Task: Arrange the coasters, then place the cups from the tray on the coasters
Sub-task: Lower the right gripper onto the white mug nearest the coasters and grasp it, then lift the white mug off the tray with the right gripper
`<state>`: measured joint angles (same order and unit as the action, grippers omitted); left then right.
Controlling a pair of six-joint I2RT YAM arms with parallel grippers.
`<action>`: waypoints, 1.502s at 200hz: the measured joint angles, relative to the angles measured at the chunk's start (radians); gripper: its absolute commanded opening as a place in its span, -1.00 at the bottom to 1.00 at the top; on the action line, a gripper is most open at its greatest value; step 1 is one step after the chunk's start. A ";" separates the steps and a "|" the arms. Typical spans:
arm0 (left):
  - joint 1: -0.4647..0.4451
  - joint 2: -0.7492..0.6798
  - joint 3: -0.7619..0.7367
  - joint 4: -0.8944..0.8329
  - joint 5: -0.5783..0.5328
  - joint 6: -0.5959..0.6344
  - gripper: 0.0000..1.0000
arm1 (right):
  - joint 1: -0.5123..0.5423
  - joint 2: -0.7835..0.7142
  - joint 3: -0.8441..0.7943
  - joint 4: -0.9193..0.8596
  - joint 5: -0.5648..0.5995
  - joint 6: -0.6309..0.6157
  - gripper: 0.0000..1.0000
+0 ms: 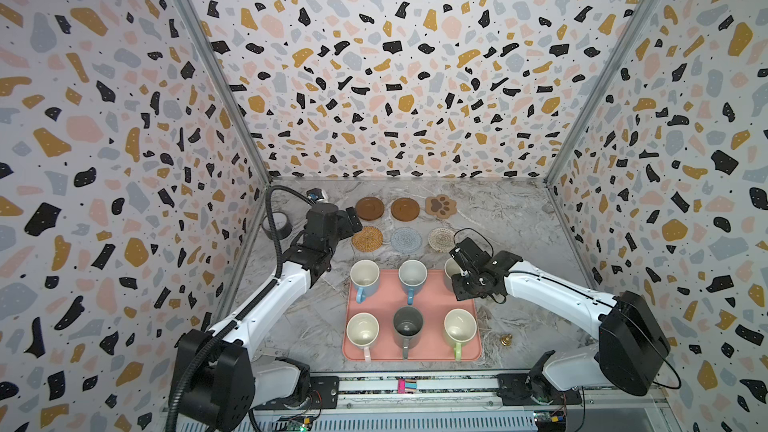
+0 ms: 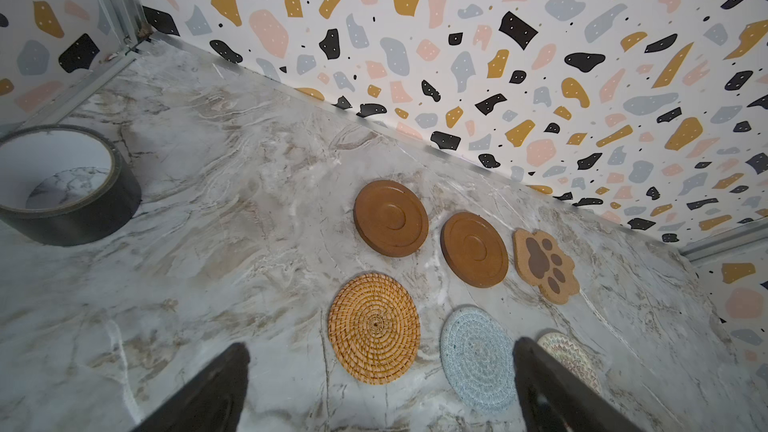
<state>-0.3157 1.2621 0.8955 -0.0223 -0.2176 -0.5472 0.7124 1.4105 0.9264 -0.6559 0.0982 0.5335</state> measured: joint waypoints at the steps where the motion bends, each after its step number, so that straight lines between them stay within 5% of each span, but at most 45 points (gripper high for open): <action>1: 0.000 0.000 0.000 0.000 0.000 0.000 0.99 | 0.000 0.000 0.000 0.000 0.000 0.000 -0.12; 206: 0.000 -0.022 -0.008 0.000 0.000 0.002 0.99 | 0.016 0.005 -0.010 0.041 0.045 -0.002 -0.76; 300: 0.000 -0.022 -0.008 0.000 0.000 0.004 0.99 | 0.030 0.006 -0.010 0.040 0.066 -0.010 -0.82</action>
<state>-0.3157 1.2400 0.8875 -0.0223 -0.2180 -0.5430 0.7425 1.4166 0.9169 -0.6155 0.1646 0.5240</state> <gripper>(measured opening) 0.995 0.178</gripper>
